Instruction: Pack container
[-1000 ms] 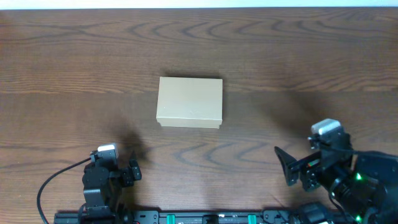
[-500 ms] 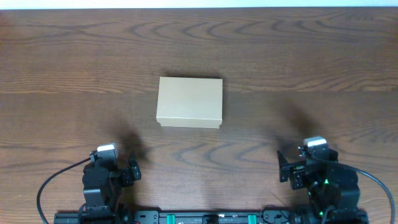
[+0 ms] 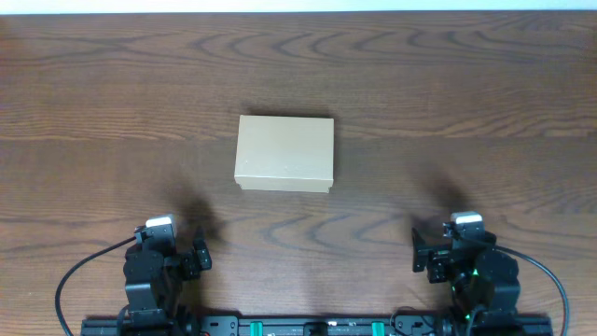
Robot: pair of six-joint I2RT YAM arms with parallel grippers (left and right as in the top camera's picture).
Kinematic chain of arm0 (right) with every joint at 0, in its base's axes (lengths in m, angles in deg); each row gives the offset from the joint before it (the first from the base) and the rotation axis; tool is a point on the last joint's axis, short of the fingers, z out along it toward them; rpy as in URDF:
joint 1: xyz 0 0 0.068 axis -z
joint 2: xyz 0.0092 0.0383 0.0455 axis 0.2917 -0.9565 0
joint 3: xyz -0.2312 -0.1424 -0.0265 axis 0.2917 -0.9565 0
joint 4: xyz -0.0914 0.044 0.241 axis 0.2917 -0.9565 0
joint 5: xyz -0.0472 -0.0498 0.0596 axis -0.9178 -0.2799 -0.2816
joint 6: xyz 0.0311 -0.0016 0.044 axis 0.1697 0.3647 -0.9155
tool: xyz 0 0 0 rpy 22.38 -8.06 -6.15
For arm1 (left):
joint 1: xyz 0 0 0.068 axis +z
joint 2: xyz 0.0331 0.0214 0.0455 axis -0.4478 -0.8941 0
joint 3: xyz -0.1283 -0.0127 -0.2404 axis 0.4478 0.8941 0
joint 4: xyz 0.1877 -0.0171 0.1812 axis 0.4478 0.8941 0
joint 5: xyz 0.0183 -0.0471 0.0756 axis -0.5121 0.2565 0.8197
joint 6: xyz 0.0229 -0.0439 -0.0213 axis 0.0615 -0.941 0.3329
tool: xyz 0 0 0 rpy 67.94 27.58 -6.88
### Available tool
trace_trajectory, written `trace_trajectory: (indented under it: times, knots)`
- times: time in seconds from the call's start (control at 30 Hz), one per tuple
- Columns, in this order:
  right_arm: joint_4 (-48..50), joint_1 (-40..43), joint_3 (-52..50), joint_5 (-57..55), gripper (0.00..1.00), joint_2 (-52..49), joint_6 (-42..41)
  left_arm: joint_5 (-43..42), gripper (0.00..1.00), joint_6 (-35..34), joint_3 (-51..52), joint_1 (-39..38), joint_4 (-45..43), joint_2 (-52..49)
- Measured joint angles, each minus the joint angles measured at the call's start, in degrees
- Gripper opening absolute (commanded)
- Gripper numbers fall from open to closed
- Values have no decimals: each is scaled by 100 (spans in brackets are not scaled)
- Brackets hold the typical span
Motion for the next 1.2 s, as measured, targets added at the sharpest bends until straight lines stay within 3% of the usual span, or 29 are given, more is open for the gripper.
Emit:
trace_trajectory:
  times: [0.23, 1.2]
  knots:
    - [13, -2, -129, 0, 99, 4, -391, 0, 95, 0, 0, 0, 0, 0]
    - [15, -2, -129, 0, 99, 4, -461, 0, 95, 0, 0, 0, 0, 0]
